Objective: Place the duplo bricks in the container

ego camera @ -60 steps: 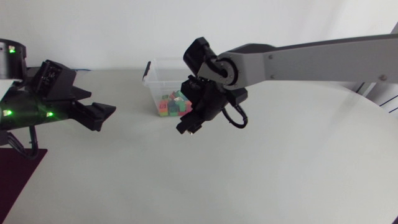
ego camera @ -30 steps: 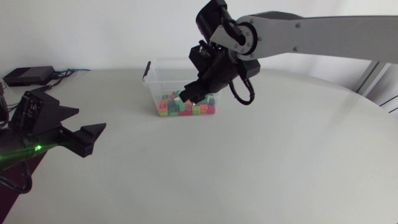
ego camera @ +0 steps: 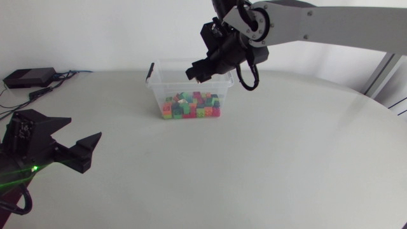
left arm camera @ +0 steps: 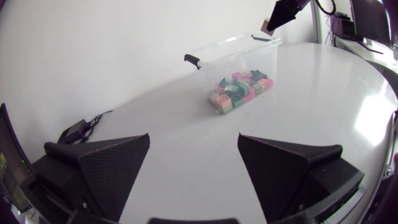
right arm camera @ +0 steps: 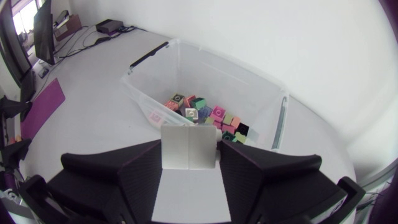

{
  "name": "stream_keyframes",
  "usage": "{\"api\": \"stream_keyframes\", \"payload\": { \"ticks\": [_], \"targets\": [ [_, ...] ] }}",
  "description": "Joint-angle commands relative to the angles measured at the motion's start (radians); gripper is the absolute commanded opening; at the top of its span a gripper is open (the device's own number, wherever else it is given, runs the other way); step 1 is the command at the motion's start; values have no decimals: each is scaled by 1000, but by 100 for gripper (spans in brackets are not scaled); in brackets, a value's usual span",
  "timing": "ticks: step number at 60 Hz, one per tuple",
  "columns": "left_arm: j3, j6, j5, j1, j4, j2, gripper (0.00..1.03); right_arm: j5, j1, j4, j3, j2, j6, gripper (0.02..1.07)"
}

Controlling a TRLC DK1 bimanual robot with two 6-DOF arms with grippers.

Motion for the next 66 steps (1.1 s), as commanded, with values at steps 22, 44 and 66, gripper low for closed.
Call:
{"api": "stream_keyframes", "payload": {
  "ticks": [22,44,66],
  "targets": [
    [-88,-12,-14,33,6,-144,98,33,-31,60,111,124,31,32],
    [-114,-21,-15,33,2,-188,98,44,-39,66,185,188,44,32],
    [-136,-35,-15,32,-1,-233,98,62,-56,118,235,244,44,32]
  ]
}}
